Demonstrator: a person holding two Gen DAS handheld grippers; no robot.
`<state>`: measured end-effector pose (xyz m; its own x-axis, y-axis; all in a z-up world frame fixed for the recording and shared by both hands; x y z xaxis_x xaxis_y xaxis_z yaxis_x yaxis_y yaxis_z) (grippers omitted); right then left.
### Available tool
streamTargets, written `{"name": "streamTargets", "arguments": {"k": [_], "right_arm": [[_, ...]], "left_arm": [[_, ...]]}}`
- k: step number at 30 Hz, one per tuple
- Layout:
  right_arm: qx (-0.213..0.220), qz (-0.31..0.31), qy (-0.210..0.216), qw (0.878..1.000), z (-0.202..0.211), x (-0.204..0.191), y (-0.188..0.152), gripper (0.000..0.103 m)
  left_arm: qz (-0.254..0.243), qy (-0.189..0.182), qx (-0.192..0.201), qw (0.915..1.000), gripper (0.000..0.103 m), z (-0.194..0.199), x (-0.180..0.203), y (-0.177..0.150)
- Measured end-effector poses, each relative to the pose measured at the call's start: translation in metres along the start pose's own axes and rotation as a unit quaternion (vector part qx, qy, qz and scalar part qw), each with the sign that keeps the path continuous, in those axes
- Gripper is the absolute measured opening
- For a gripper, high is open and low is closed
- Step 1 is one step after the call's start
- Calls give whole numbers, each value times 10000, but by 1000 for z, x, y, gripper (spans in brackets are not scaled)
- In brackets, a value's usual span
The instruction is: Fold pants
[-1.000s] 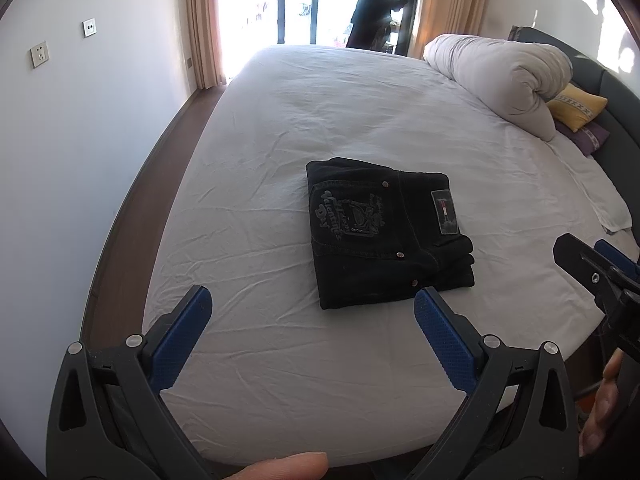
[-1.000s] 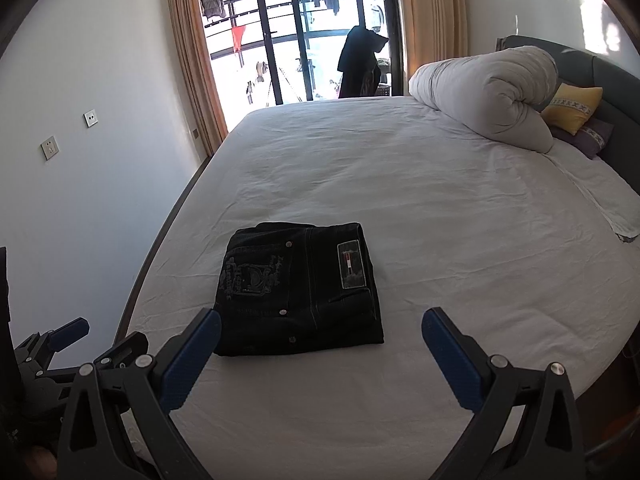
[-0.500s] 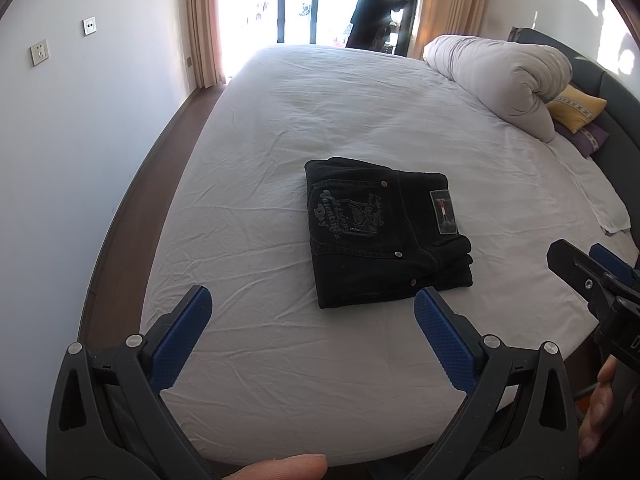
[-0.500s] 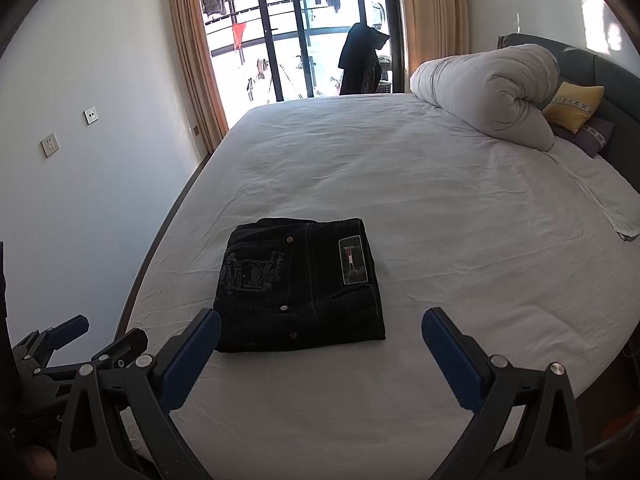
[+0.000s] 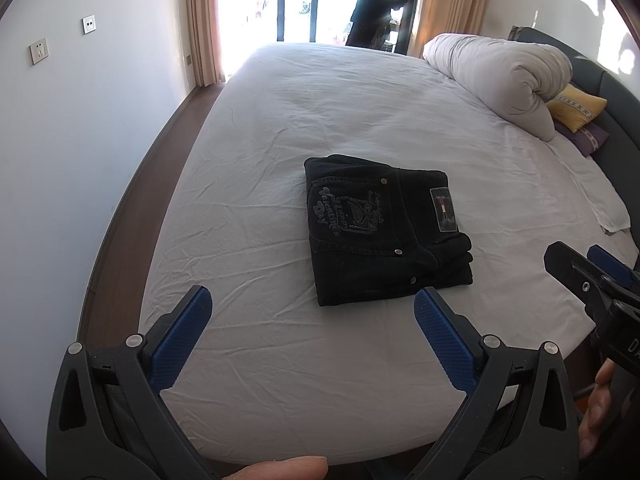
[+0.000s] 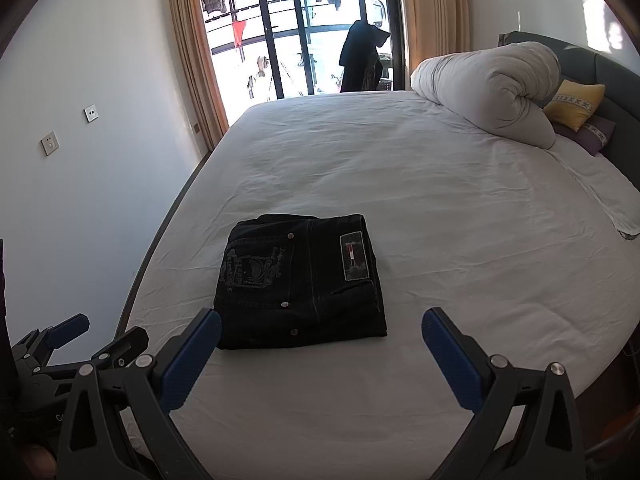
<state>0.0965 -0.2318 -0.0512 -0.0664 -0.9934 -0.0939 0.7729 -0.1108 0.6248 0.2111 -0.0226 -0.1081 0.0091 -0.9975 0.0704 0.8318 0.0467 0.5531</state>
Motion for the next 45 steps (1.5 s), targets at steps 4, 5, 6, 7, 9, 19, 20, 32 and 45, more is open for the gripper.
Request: {"name": "streamTargets", "arguments": {"k": [4, 5, 6, 7, 9, 19, 20, 32, 45], "right_arm": [[-2, 3, 2, 10000, 0, 0, 0, 103], [-2, 4, 2, 10000, 0, 0, -1, 103], [-3, 5, 2, 10000, 0, 0, -1, 103], [-3, 3, 5, 10000, 0, 0, 0, 103], [-6, 4, 4, 10000, 0, 0, 0, 103], [-16, 4, 4, 10000, -1, -1, -3, 103], [-16, 4, 4, 10000, -1, -1, -4, 103], [-21, 6, 9, 10000, 0, 0, -1, 103], [-46, 6, 10, 10000, -2, -2, -9, 103]], "left_arm": [[4, 4, 4, 10000, 103, 1, -1, 1], [4, 3, 2, 10000, 103, 1, -1, 1], [5, -2, 2, 10000, 103, 0, -1, 1], [2, -2, 2, 10000, 103, 0, -1, 1], [2, 3, 0, 10000, 103, 0, 0, 1], [13, -4, 2, 10000, 103, 0, -1, 0], [12, -6, 0, 10000, 103, 0, -1, 0], [65, -3, -38, 10000, 103, -2, 1, -6], [142, -17, -100, 9998, 103, -4, 5, -13]]}}
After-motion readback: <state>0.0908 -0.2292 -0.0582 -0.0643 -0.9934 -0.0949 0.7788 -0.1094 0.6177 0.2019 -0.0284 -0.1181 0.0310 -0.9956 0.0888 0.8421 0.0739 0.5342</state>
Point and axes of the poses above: each gripper's, at about its wrist camera, not at the fingertips, and z roughly against the way its jaws point, x to its right, y to its top, the point moved 10 cm from there along -z, roughly the way its jaws point, and after that the axes turned 5 degrees about -x, right-handed, at the moved point
